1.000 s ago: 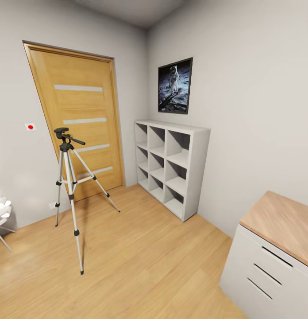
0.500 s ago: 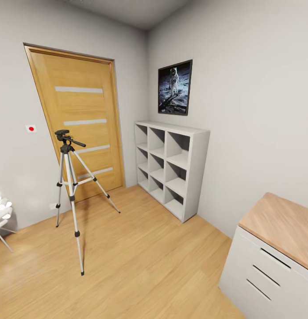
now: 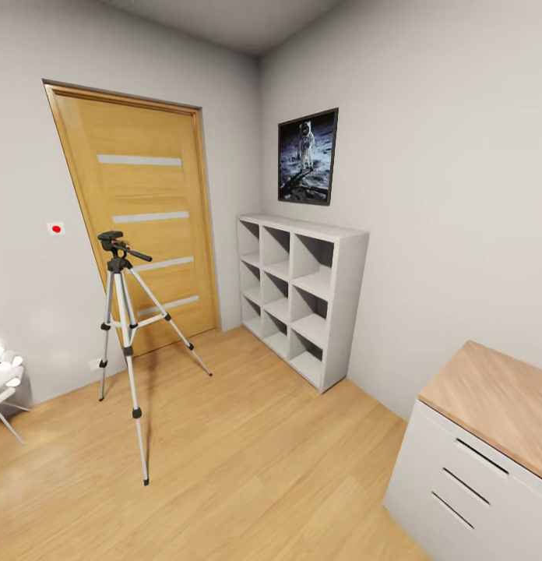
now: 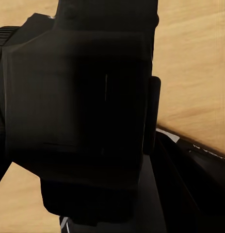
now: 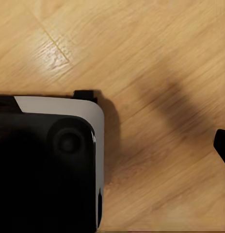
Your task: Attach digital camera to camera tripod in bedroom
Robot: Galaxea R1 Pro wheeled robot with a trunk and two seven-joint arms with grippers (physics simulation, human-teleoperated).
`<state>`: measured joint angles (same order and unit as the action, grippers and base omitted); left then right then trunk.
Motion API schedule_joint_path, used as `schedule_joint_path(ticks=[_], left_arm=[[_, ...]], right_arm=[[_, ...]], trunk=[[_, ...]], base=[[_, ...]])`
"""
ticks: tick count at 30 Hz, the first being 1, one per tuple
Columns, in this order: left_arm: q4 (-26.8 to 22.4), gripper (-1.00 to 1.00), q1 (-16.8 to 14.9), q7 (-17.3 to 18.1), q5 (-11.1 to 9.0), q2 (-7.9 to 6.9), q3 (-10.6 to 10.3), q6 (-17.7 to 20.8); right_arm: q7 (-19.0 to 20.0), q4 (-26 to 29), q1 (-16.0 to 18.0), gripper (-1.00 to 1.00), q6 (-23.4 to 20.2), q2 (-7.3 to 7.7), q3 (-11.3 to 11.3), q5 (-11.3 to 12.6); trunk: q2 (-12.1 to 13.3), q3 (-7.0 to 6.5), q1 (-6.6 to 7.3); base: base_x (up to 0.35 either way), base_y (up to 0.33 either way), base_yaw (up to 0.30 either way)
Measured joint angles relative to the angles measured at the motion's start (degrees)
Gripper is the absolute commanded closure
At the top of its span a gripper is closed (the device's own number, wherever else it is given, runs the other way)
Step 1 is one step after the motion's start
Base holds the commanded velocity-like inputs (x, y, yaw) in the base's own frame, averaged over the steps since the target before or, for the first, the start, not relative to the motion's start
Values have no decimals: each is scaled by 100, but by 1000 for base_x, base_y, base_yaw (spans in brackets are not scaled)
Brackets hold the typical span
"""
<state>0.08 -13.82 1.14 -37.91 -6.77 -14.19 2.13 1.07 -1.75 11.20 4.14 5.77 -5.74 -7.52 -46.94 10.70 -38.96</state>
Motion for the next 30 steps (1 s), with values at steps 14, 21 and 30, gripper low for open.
schedule_joint_path(ticks=[14, 21, 30], left_arm=[[0, 100, 86, 0, 0, 50, 0, -8], [0, 100, 86, 0, 0, 94, 3, -4], [0, 100, 87, 0, 0, 98, 1, -4]], right_arm=[[-3, 0, -109, -100, 55, 30, -9, 1], [-3, 0, -109, -100, 61, 4, -11, 1], [-3, 0, -109, -100, 65, 1, -10, 1]], trunk=[[562, -252, 308], [844, -378, 462], [1206, -541, 660]], base=[[0, 0, 0], [0, 0, 0], [0, 0, 0]])
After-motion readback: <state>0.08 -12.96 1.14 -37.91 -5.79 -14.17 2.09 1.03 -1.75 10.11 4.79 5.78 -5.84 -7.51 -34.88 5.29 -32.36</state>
